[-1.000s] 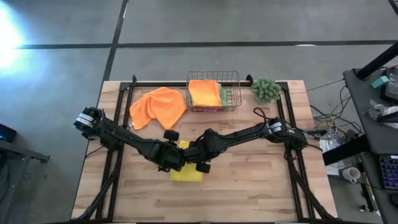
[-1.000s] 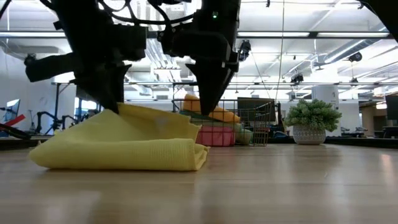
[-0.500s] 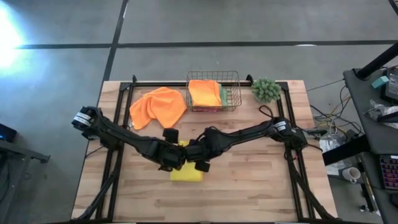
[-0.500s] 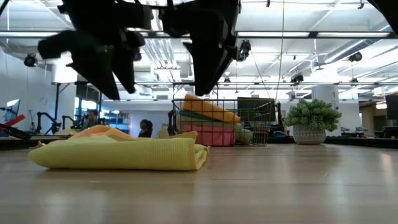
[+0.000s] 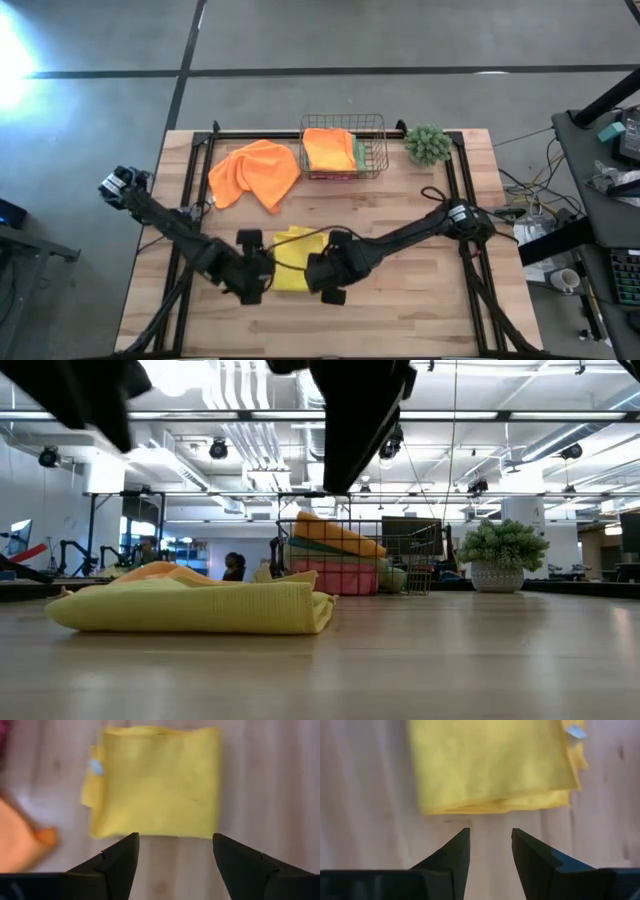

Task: Fold microfiber towels
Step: Stack the folded yellow microfiber cloth on top of the folded orange microfiber cloth

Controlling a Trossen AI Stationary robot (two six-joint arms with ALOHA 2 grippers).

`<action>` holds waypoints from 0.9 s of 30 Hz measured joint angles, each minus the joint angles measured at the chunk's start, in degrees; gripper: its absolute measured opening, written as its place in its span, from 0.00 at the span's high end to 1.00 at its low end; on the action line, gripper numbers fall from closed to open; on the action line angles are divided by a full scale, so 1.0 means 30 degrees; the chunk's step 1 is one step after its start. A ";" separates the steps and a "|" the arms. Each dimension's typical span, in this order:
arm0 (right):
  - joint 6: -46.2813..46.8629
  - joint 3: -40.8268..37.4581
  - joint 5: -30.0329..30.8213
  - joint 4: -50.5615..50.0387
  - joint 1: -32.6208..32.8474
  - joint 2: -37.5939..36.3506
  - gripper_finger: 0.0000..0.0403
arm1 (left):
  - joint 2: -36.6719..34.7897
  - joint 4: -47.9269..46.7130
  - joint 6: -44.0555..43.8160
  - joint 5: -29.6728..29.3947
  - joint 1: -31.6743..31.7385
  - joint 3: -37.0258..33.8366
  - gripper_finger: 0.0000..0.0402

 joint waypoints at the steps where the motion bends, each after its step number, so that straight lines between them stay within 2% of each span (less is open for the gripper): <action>1: 0.0061 0.0000 0.0000 0.0210 0.0203 0.0000 0.66 | 0.0101 0.0123 -0.0713 0.0032 -0.0471 0.0005 0.41; 6: 0.0064 -0.0027 -0.0008 0.1749 0.1097 0.0000 0.65 | 0.0839 0.0519 -0.3827 -0.0015 -0.2765 0.0005 0.41; 10: -0.0189 -0.0185 -0.0495 0.2952 0.1581 0.0045 0.60 | 0.2053 0.1118 -0.5022 -0.0036 -0.3950 0.0008 0.41; 16: -0.1114 -0.1174 -0.0426 0.5166 0.1901 0.0109 0.51 | 0.4169 0.3154 -0.3099 -0.0744 -0.4245 0.0054 0.41; 21: -0.1779 -0.2686 -0.0242 0.7035 0.1977 0.0109 0.51 | 0.5348 0.3068 -0.1763 -0.2326 -0.3795 0.0027 0.41; 27: -0.3191 -0.4141 0.0509 0.9081 0.1970 0.0131 0.52 | 0.6300 0.3130 0.0118 -0.2479 -0.2705 0.0020 0.41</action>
